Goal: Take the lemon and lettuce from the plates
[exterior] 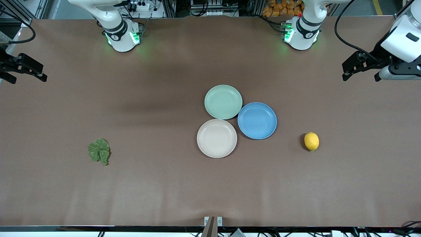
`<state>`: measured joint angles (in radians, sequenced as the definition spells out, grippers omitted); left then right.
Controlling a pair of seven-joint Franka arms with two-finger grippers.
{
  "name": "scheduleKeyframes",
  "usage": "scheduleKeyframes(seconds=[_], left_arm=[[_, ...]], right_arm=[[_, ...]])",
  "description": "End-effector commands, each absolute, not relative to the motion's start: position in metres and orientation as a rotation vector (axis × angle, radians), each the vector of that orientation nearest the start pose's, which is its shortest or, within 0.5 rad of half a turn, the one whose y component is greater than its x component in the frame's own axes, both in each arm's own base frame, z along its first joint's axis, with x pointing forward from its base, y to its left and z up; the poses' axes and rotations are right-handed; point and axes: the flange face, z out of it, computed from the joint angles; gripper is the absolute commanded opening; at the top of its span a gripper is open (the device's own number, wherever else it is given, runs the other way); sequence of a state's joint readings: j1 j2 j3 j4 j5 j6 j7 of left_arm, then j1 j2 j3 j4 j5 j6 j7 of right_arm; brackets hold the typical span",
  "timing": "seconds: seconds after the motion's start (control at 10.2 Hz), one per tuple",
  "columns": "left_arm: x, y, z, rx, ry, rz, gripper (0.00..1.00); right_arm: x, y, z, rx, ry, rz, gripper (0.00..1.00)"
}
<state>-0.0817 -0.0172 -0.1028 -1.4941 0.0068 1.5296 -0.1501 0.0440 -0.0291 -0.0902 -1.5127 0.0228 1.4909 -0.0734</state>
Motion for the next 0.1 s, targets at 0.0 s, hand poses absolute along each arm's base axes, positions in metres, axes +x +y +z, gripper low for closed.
scheduleKeyframes(seconds=[0.0], left_arm=[[0.5356, -0.0984, 0.6713, -3.153, 0.086, -0.070, 1.00]], right_arm=[[0.5319, -0.0348, 0.6625, -3.116, -0.025, -0.012, 1.00]])
